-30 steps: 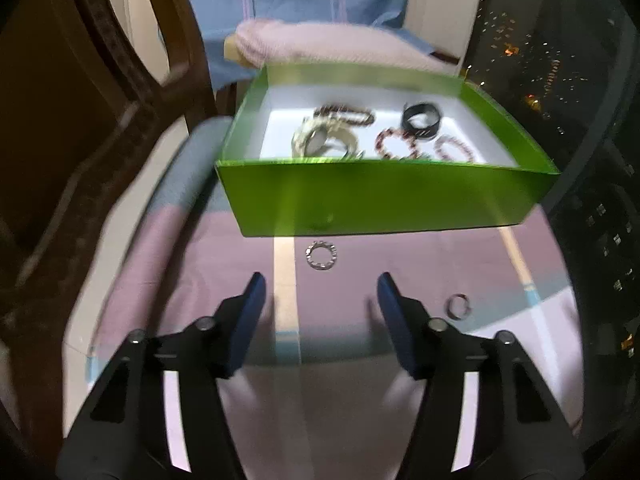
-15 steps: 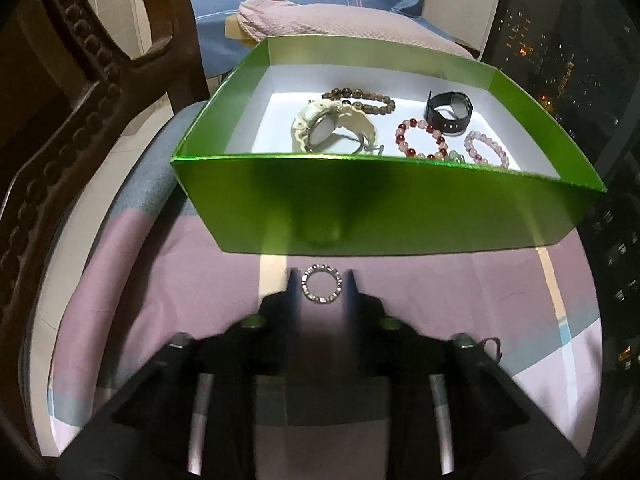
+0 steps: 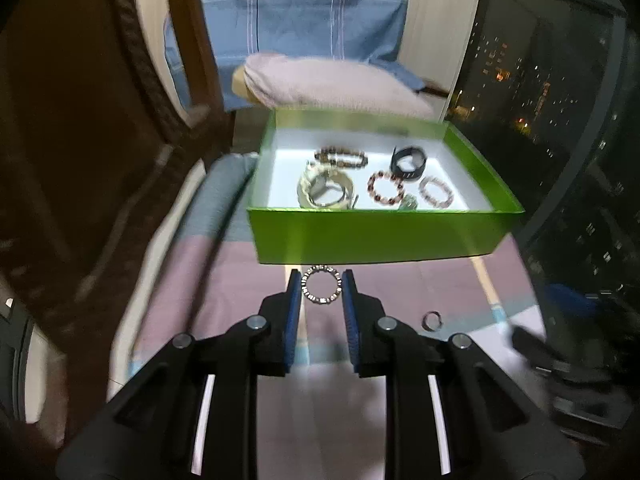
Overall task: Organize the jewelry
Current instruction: 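Grasp the stone-set silver ring with the left tool while the right tool grasps the plain silver ring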
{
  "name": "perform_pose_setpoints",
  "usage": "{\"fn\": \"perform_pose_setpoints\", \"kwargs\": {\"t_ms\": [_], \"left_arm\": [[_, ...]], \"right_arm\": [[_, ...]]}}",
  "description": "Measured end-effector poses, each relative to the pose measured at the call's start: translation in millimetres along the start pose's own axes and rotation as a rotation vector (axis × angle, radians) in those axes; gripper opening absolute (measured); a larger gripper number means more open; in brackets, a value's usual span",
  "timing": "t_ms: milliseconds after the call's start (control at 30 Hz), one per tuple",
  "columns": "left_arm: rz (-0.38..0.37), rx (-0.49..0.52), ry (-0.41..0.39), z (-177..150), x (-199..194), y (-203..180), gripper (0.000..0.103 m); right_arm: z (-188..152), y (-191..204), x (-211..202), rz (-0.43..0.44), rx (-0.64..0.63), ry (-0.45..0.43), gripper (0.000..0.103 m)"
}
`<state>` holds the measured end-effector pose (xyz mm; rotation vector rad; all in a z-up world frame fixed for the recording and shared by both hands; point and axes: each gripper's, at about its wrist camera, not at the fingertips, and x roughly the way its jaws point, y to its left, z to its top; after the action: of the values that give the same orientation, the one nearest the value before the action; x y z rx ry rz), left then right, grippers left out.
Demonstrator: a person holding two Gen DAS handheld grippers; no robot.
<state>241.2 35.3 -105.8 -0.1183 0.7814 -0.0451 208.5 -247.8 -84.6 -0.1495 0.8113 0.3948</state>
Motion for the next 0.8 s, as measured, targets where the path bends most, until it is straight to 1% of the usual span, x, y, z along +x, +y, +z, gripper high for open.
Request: {"fn": "perform_pose_setpoints", "kwargs": {"t_ms": [133, 267, 367, 400, 433, 467, 533, 600, 633, 667, 700, 800], "left_arm": [[-0.026, 0.023, -0.05, 1.0, -34.6, 1.4, 0.02], [-0.013, 0.054, -0.085, 2.0, -55.3, 3.8, 0.02], [-0.015, 0.051, -0.072, -1.1, -58.0, 9.3, 0.02], [-0.014, 0.052, -0.069, -3.0, -59.3, 11.3, 0.02], [-0.011, 0.052, -0.068, -3.9, -59.9, 13.1, 0.02], [-0.01, 0.052, -0.064, -4.6, -60.1, 14.3, 0.02], [-0.011, 0.055, -0.057, -5.7, -60.2, 17.7, 0.02], [-0.01, 0.052, -0.056, -6.6, -62.9, 22.1, 0.02], [-0.009, 0.049, -0.057, -6.5, -63.6, 23.8, 0.02], [-0.007, 0.048, -0.057, -6.3, -64.6, 25.4, 0.02], [-0.006, 0.046, -0.057, -6.5, -65.4, 26.8, 0.02], [-0.004, 0.036, -0.058, -6.3, -67.6, 28.8, 0.02]], "right_arm": [[-2.5, 14.5, 18.4, 0.016, -0.005, 0.032, 0.074], [-7.7, 28.5, 41.3, 0.021, -0.013, 0.083, 0.074], [-9.6, 35.6, 63.4, -0.007, -0.023, 0.125, 0.073], [-9.8, 35.3, 70.8, -0.026, -0.018, 0.141, 0.072], [-10.1, 34.6, 76.7, -0.044, -0.013, 0.145, 0.071], [-9.9, 35.4, 78.7, -0.061, -0.018, 0.127, 0.07], [-5.1, 34.5, 84.2, -0.07, -0.001, 0.128, 0.064], [-0.7, 38.6, 87.3, -0.064, -0.016, 0.136, 0.043], [0.4, 41.9, 87.8, -0.059, -0.026, 0.141, 0.037], [0.3, 44.5, 88.0, -0.054, -0.034, 0.146, 0.025], [0.4, 46.7, 87.5, -0.054, -0.043, 0.148, 0.021], [0.6, 50.8, 86.9, -0.076, -0.057, 0.151, 0.021]]}}
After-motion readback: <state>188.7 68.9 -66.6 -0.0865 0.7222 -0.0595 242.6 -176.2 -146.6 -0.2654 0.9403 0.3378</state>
